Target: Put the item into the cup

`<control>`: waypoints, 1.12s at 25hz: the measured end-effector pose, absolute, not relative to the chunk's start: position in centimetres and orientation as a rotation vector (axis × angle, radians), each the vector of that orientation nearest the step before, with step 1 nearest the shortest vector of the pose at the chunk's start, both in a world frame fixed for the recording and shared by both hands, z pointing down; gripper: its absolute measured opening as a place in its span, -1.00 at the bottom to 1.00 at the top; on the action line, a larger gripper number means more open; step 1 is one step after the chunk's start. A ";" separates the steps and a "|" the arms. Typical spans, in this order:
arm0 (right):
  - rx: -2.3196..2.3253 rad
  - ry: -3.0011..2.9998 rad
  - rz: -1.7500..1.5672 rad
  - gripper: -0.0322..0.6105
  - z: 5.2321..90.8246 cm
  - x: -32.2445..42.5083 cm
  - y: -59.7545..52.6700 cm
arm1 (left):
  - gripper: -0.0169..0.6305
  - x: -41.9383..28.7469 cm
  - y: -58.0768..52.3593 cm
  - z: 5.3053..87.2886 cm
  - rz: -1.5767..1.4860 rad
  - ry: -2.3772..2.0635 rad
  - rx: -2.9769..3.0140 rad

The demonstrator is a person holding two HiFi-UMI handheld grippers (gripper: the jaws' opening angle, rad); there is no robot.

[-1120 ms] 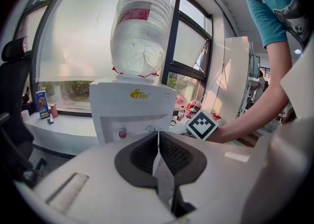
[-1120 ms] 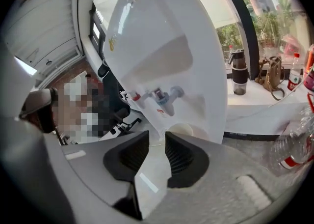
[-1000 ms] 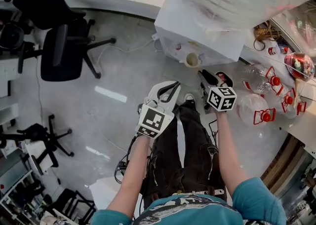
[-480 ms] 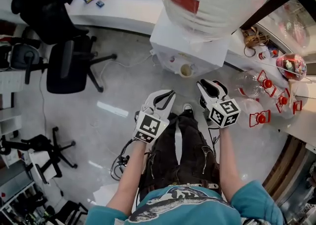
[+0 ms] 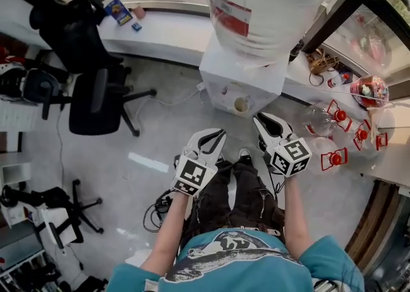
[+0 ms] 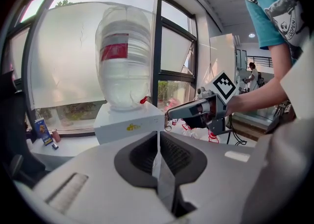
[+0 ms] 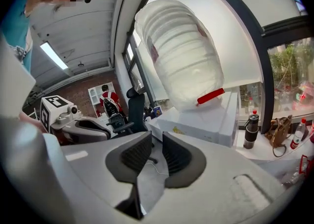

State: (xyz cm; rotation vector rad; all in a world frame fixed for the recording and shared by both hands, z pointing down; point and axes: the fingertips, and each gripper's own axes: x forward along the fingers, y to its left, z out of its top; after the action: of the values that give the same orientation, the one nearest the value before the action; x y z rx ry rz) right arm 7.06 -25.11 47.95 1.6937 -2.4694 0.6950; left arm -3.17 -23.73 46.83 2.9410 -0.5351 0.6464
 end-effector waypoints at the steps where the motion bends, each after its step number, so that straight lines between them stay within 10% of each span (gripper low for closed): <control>1: 1.694 -2.474 0.687 -0.68 47.5 6.7 -24.9 | -0.86 -3.4 -23.5 46.6 0.644 -0.535 2.944; 28: 1.466 -2.680 0.567 -0.79 40.2 5.3 -15.7 | -0.87 -1.3 -16.2 41.6 0.446 -0.690 2.822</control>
State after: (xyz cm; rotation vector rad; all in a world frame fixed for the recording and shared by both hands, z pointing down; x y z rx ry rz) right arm 5.31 -15.71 40.20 1.4661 -2.6799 0.5670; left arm -1.32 -16.19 41.57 2.8222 -0.6899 0.4463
